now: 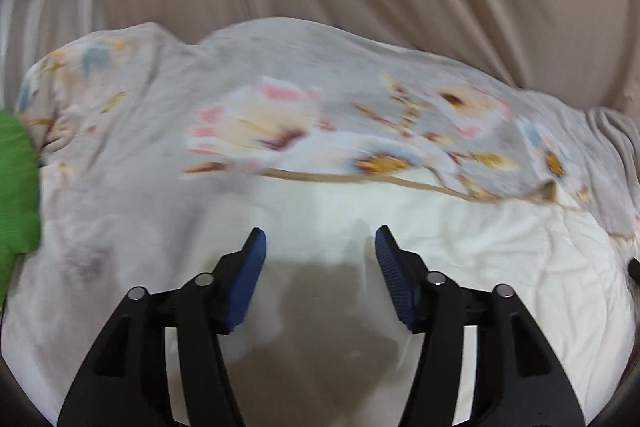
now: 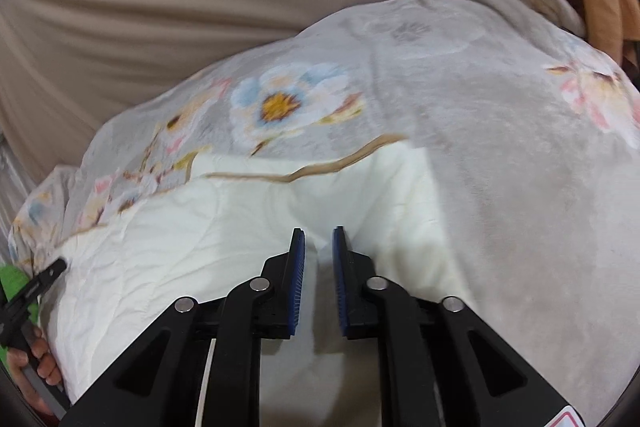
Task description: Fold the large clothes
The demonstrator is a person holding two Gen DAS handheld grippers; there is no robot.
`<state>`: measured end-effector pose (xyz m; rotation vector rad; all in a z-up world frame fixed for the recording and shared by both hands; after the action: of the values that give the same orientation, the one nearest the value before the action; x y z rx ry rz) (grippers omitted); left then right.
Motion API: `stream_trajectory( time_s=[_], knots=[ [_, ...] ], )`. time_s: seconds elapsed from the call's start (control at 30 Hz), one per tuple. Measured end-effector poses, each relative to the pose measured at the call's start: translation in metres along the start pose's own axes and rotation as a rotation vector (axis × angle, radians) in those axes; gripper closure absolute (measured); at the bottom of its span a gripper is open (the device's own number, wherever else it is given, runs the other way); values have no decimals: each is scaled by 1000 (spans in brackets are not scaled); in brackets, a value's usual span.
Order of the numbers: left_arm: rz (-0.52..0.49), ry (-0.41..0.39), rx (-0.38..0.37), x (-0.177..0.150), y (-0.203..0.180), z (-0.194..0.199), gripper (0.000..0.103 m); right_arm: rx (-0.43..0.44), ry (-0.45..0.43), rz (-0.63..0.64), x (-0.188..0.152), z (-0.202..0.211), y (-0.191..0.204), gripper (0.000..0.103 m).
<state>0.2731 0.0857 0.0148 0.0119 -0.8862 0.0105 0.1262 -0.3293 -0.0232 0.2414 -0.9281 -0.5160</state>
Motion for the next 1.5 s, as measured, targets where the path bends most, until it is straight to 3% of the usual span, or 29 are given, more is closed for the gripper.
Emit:
stream_trajectory(
  time_s=[0.07, 0.13, 0.2, 0.27, 0.3, 0.33, 0.37, 0.4, 0.43, 0.5, 0.6, 0.67, 0.8, 0.83, 0.93, 1.0, 1.07, 1.13, 1.17, 1.27, 1.33, 1.4, 1.5],
  knots=[
    [88, 19, 0, 9, 30, -3, 37, -10, -63, -17, 18, 15, -5, 62],
    [190, 44, -57, 17, 47, -8, 30, -17, -99, -18, 32, 20, -7, 38],
    [284, 90, -153, 22, 47, -17, 23, -4, -74, -4, 35, 10, -7, 32],
    [309, 144, -217, 19, 36, -29, 22, -21, -15, -7, 28, -8, -12, 32],
    [296, 154, -222, 17, 29, -33, 25, -20, 7, -11, 23, -15, -14, 34],
    [266, 157, -222, 15, 21, -37, 41, -6, 26, -12, 18, -21, -13, 54],
    [214, 166, -200, 12, 13, -42, 52, 0, 43, -15, 13, -23, -13, 67],
    [181, 172, -175, 8, 9, -44, 70, 20, 52, -23, 11, -24, -10, 82],
    [166, 167, -166, 7, 5, -42, 84, 44, 35, -26, 12, -20, -7, 89],
    [174, 133, -176, 11, 5, -28, 92, 93, -42, -2, 23, 2, 7, 91],
    [193, 41, -182, 30, 13, -1, 93, 149, -175, 48, 45, 42, 29, 92],
    [185, 36, -157, 31, 15, -3, 93, 103, -188, 69, 48, 41, 26, 92],
    [136, 157, -100, 1, 8, -55, 91, -10, 17, 16, 11, -29, -14, 92],
    [134, 161, -85, -5, 7, -62, 91, 2, 58, -13, 1, -43, -19, 92],
    [93, 150, -42, -6, 4, -63, 88, -37, 88, 33, -1, -45, -16, 90],
    [95, 151, -45, -6, 4, -64, 86, -37, 87, 30, -2, -44, -17, 89],
    [122, 136, -51, -5, 11, -56, 82, -34, 44, -30, 4, -29, -26, 80],
    [148, 106, -45, -1, 19, -39, 72, -25, -22, -93, 11, -4, -31, 62],
    [150, 74, -40, 2, 23, -24, 71, -25, -58, -100, 16, 11, -30, 62],
    [89, -40, -56, 20, 11, 30, 70, -5, -157, 24, 30, 51, 11, 63],
    [21, -94, -97, 25, -13, 60, 56, 59, -172, 133, 27, 64, 58, 63],
    [-60, -117, -147, 20, -48, 78, 47, 136, -126, 246, 10, 60, 106, 63],
    [-169, -45, -194, -13, -97, 65, 47, 234, 17, 400, -43, 32, 165, 71]
  ],
)
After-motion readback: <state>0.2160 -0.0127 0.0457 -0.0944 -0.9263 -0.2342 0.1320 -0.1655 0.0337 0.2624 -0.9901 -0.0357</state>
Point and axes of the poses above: each gripper's, at about its wrist camera, not at the fingertips, and z roughly against the way its jaws point, y to its left, x to its top, the point moved 10 cm from there along -z, roughly the way its jaws point, and after that the axes turned 6 degrees about x, right-handed, at the moved point
